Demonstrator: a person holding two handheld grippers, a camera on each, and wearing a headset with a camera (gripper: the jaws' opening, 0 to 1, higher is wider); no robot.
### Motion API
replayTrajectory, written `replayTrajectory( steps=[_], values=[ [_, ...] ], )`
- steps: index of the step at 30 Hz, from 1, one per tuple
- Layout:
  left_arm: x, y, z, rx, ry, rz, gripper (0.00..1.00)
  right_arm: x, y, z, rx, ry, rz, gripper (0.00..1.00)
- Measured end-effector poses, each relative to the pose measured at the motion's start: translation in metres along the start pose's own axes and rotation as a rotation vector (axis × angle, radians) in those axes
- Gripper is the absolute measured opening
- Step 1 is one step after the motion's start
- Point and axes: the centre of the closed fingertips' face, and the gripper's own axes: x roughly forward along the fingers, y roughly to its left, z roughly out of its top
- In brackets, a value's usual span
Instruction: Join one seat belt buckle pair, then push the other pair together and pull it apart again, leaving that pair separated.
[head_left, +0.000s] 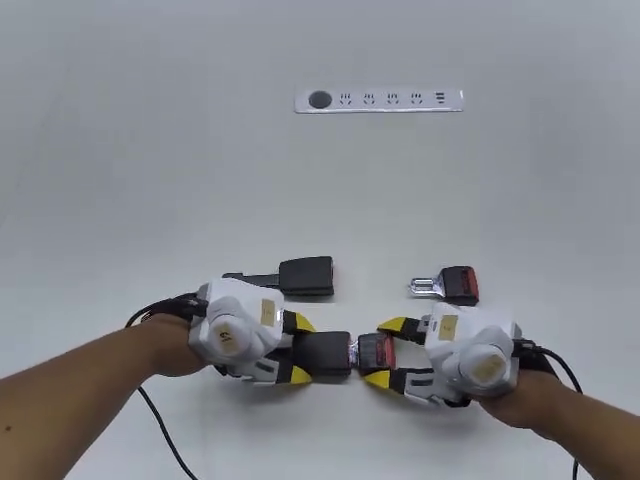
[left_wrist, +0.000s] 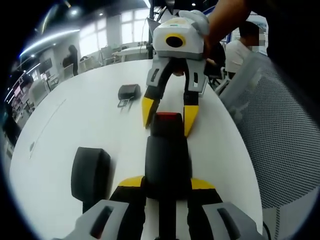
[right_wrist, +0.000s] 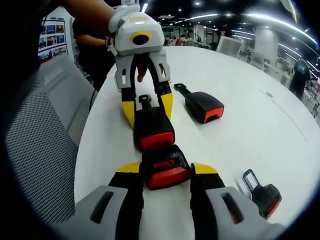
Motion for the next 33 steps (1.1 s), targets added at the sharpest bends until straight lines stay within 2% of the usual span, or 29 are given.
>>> replayTrajectory(
  steps=[6, 12, 20, 21, 33],
  values=[
    [-0.0008, 0.0006, -0.0004, 0.006, -0.022, -0.011, 0.32, -0.0032, 0.0043, 0.0052, -0.049, -0.006, 0.043, 0.33],
    [-0.0008, 0.0014, -0.0010, 0.011, -0.039, -0.017, 0.31, -0.0050, 0.0035, 0.0030, -0.036, -0.024, 0.072, 0.32],
    [-0.0006, 0.0016, -0.0027, 0.010, -0.059, -0.032, 0.31, -0.0041, 0.0034, 0.0013, -0.054, -0.044, 0.089, 0.31],
    [-0.0007, 0.0021, -0.0020, -0.004, -0.066, -0.036, 0.31, -0.0043, 0.0031, 0.0012, -0.055, -0.045, 0.090, 0.31],
    [-0.0004, 0.0023, -0.0002, -0.016, -0.078, -0.052, 0.31, -0.0040, 0.0030, -0.0002, -0.065, -0.056, 0.093, 0.31]
  ],
)
